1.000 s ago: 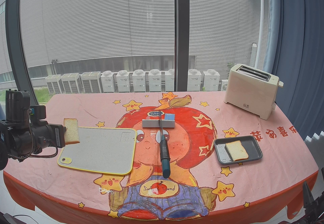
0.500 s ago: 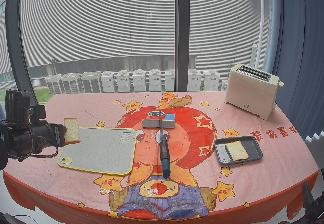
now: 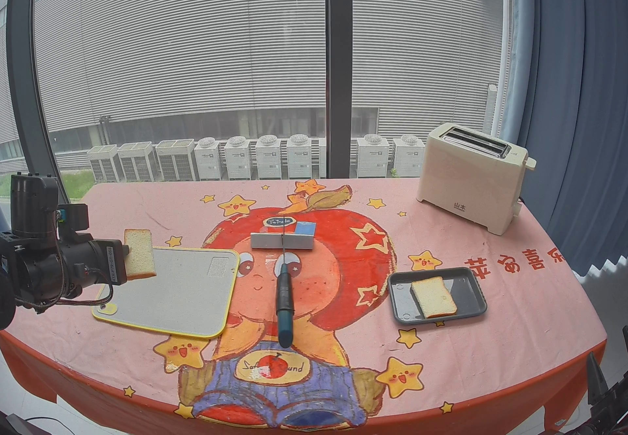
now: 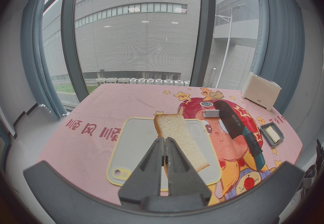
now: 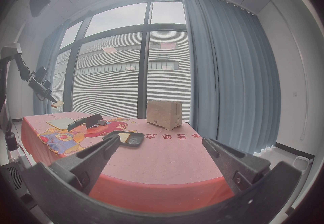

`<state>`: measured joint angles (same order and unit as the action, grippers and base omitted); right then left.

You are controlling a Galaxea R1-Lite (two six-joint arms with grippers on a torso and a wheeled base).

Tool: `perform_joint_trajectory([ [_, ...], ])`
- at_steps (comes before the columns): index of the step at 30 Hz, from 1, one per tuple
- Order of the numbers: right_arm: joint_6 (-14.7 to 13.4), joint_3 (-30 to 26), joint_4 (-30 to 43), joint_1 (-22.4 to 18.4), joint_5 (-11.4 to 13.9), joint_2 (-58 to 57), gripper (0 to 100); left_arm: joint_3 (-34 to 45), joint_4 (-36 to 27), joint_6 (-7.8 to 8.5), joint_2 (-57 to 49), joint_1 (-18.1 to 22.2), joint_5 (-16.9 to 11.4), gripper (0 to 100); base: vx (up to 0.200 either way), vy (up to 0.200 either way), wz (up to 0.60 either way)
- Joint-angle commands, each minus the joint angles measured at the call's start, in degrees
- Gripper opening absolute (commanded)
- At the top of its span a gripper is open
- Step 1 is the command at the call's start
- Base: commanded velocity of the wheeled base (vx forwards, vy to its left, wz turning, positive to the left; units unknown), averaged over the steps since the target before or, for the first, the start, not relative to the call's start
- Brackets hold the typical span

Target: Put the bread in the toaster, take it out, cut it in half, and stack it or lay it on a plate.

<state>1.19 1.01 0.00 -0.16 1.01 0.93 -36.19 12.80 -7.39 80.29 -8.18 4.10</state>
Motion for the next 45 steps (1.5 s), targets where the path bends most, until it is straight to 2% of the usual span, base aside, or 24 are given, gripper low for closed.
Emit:
perform_joint_trajectory([
  [1,0.0,-1.0,0.0,0.0,0.0,-0.8,100,-0.5,0.1,0.09,0.2,0.0,0.1,0,0.0,-0.2,0.0],
  [9,0.0,-1.0,0.0,0.0,0.0,-0.8,100,-0.1,4.5,0.18,0.1,-0.1,-0.1,0,0.0,-0.025,0.0],
  [15,0.0,-1.0,0.0,0.0,0.0,-0.8,100,0.1,5.2,0.0,0.1,-3.1,-2.1,0,0.0,0.0,0.0],
  [19,0.0,-1.0,0.0,0.0,0.0,-0.8,100,0.3,5.2,0.09,0.2,-3.3,-3.1,0,0.0,0.0,0.0],
  [45,-0.1,-1.0,0.0,0.1,0.0,-0.8,100,0.3,5.2,0.0,0.1,-6.5,-3.1,0,0.0,0.0,0.0],
])
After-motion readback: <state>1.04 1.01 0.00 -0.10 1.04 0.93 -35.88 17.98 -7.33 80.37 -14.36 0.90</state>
